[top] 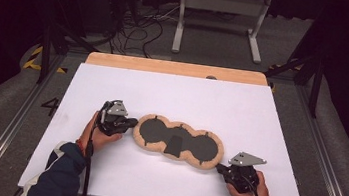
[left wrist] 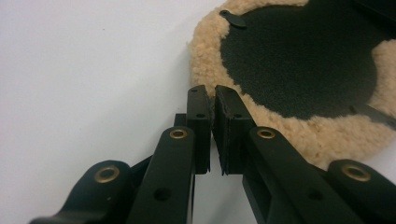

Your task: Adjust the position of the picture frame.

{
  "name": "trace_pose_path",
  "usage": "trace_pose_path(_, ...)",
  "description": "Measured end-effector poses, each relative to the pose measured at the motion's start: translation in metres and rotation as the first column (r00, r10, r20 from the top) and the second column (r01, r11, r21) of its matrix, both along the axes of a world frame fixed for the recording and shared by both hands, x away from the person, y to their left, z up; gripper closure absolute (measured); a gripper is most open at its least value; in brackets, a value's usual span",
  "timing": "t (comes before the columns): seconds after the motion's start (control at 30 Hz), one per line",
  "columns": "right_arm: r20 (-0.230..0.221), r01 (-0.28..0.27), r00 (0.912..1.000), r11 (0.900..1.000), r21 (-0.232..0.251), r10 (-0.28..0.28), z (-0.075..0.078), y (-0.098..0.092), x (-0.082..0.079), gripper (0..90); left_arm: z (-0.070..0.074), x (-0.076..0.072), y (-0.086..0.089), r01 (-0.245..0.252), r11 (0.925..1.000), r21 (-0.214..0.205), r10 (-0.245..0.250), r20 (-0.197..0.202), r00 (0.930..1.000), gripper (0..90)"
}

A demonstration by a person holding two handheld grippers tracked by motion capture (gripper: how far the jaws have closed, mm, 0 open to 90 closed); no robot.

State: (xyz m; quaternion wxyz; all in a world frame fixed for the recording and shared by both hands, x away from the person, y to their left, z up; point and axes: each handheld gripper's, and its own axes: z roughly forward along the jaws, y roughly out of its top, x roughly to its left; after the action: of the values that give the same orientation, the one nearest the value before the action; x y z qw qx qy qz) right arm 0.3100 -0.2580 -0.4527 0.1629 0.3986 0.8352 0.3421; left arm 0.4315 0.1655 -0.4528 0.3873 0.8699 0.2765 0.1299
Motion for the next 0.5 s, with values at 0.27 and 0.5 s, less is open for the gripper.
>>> trace_pose_path(0.27,-0.001,0.004,1.0000,1.0000,0.003,-0.004,0.000,-0.004,0.010,90.0,0.000,-0.006,0.004,0.001,1.0000,-0.010,-0.001,-0.010,1.0000,81.6)
trace_pose_path(0.5,0.014,0.028,0.9995,0.9995,0.014,-0.028,-0.001,-0.006,0.020,90.0,-0.001,-0.005,0.007,-0.009,0.9997,-0.021,0.008,-0.018,0.9998,75.6)
